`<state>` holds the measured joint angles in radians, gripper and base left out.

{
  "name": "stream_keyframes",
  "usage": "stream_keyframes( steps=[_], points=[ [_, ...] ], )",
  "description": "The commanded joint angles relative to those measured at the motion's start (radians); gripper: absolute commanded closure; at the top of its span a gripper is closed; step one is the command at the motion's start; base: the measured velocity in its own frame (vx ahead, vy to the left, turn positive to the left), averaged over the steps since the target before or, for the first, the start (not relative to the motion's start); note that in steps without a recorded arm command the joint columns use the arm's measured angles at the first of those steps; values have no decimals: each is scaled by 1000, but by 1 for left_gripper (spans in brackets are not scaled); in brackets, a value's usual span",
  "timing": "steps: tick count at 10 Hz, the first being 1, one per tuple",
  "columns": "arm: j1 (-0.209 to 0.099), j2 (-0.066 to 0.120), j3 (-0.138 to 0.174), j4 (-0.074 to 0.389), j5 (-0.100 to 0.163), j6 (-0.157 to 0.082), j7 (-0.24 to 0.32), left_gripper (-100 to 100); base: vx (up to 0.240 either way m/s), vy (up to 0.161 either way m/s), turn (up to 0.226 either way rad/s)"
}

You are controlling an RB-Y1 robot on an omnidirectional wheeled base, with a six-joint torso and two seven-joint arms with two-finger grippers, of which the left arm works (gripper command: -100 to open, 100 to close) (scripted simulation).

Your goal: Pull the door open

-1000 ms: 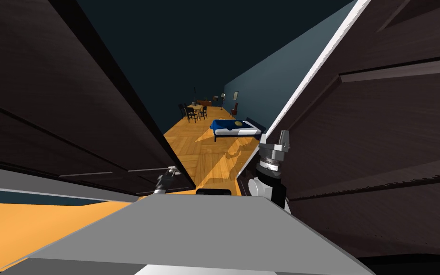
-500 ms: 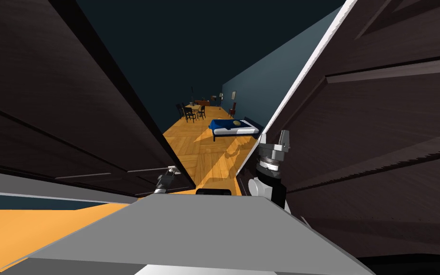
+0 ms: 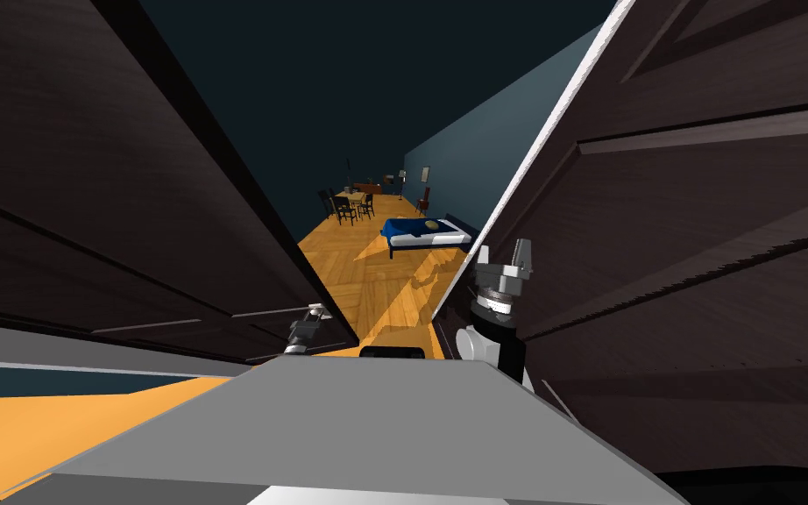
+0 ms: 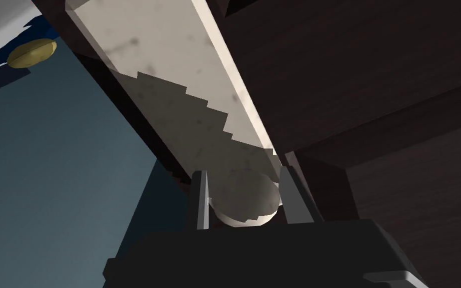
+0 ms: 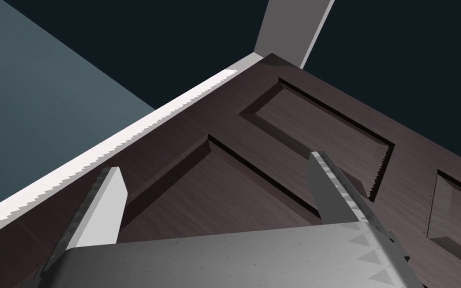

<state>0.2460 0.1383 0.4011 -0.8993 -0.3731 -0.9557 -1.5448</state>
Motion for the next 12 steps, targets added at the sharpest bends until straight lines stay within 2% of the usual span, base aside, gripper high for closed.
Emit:
stream_keyframes(
  steps=[1, 2, 3, 5, 6, 7, 8, 10, 11, 12],
  points=[
    [-6, 7, 3, -1, 10, -7, 34, 100, -38, 4, -30],
    [-8, 8, 0, -1, 21, -2, 70, 100, -44, 10, -61],
    [-8, 8, 0, -1, 21, -2, 75, 100, -34, 8, -39],
    [-12, 9, -8, 0, 44, 8, 140, 100, -52, 15, -73],
    [-12, 9, -8, 0, 44, 8, 159, 100, -51, 16, -50],
    [-14, 9, -12, 0, 56, 13, 193, 100, -45, 13, -58],
    [-14, 9, -12, 0, 56, 13, 200, 100, -35, 10, -38],
    [-19, 10, -20, 0, 79, 23, 265, 100, -52, 12, -83],
    [-19, 10, -20, 0, 79, 23, 284, 100, -49, 7, -34],
    [-21, 11, -24, 1, 91, 28, 319, 100, -54, 11, -53]
  ],
)
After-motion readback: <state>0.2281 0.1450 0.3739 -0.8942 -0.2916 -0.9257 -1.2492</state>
